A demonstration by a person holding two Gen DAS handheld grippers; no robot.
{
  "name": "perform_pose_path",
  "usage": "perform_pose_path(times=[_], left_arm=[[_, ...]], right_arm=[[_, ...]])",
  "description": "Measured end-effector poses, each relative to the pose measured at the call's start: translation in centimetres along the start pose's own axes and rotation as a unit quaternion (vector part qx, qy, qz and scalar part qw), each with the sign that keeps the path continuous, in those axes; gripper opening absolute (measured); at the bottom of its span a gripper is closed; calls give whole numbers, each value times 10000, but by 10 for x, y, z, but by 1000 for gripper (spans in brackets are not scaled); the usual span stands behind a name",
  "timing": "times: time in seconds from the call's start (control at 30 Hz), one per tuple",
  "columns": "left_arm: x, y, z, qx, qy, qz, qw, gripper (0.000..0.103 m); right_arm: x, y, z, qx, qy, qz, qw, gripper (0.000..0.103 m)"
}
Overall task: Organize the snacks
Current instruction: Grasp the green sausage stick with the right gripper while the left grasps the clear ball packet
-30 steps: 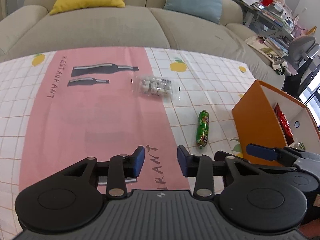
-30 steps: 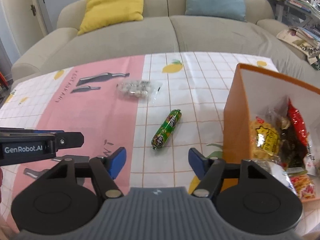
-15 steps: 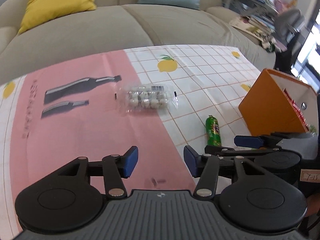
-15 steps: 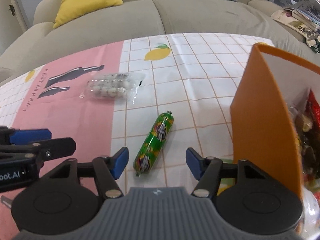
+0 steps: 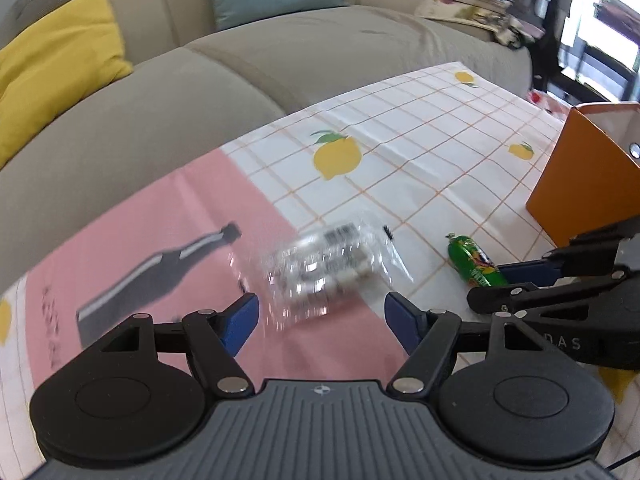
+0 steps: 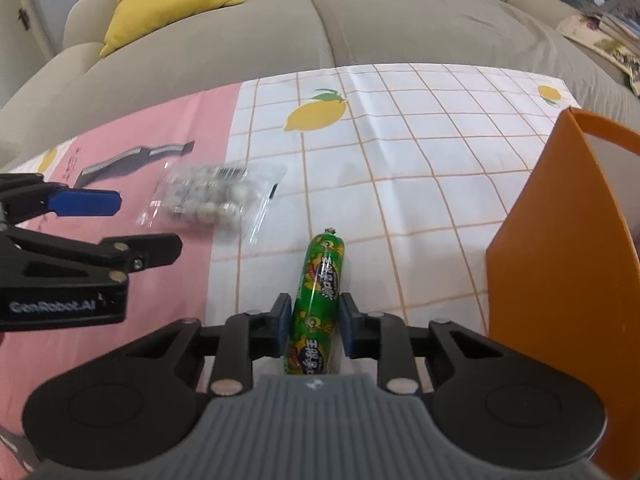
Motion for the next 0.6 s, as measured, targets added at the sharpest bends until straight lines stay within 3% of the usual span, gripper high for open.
perform_pose_path(times=[0.17, 0.33, 0.43, 0.5, 0.6], left_arm=[[-21, 20, -5, -921, -172, 100, 9955, 89], [-44, 30, -12, -1806, -388, 472, 9817, 89], [-52, 31, -16, -2254, -493, 594, 9712, 96], [-56, 34, -16, -2351, -608, 603, 9682, 97], [-64, 41, -8, -1921, -789, 780, 9751, 97]], right_arm=[[-6, 5, 4, 54, 71, -54, 9999, 23], [-8, 6, -1, -38, 176, -37, 9998, 23], [-10, 7, -1, -52, 189, -30, 9998, 23], [-10, 8, -1, -82, 211, -28, 9997, 23], [-10, 8, -2, -97, 238, -36, 9997, 23]])
Point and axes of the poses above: each gripper's, at about its wrist camera, not at the fingertips, and x roughly against the way its jaws point, z to its left, y to its top, the point moved 1 cm from there along -x, roughly the way its jaws point, and after that the axes turned 1 degree about -x, right-handed, at the moved point
